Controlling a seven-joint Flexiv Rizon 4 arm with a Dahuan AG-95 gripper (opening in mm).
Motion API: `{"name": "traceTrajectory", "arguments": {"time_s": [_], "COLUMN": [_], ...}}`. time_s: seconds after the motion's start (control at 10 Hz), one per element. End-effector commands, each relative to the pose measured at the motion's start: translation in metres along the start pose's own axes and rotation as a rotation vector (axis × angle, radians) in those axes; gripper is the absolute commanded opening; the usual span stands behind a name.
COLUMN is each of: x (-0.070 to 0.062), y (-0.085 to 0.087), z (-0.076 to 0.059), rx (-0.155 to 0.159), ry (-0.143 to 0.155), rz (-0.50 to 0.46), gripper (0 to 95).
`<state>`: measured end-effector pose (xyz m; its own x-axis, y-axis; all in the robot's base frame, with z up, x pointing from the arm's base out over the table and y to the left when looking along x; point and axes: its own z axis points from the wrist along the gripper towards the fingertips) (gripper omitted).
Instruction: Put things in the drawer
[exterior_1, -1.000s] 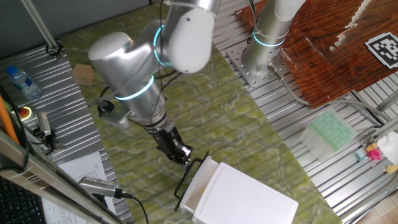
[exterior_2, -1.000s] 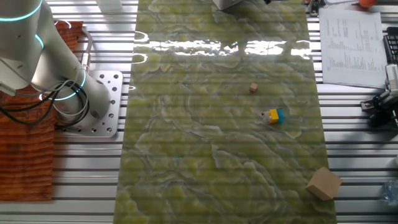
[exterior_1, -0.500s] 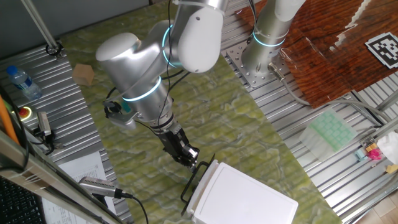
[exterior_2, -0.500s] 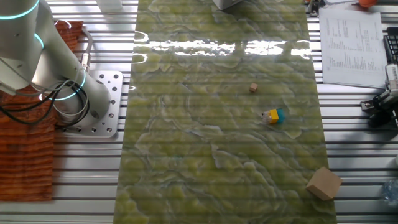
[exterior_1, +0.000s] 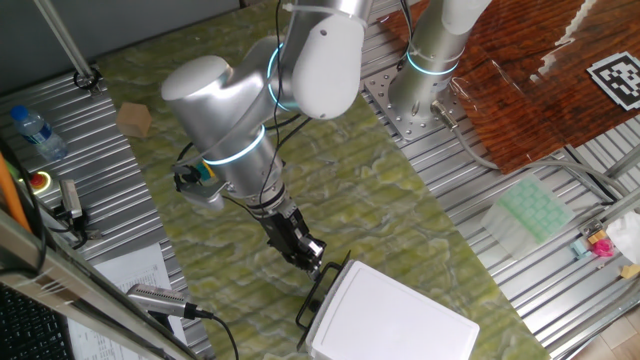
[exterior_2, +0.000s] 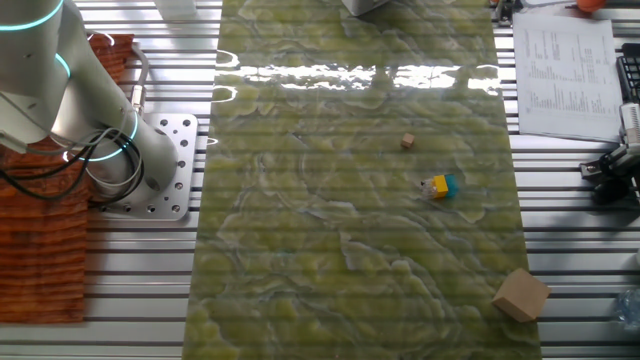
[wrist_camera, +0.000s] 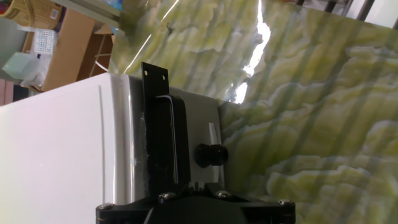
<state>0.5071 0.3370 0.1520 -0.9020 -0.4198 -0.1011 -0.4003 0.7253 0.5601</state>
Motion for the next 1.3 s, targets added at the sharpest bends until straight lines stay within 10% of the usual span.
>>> {"name": "traceTrajectory", "arguments": {"time_s": [0.1, 1.3], "x": [0.0003, 0.0004], "y": [0.0016, 0.0022], "z": [0.0011, 0.0011], "rx": [-0.01, -0.046], "ry": [-0.005, -0.017], "rz": [0.008, 0.039], "gripper": [0.0, 0.0]}}
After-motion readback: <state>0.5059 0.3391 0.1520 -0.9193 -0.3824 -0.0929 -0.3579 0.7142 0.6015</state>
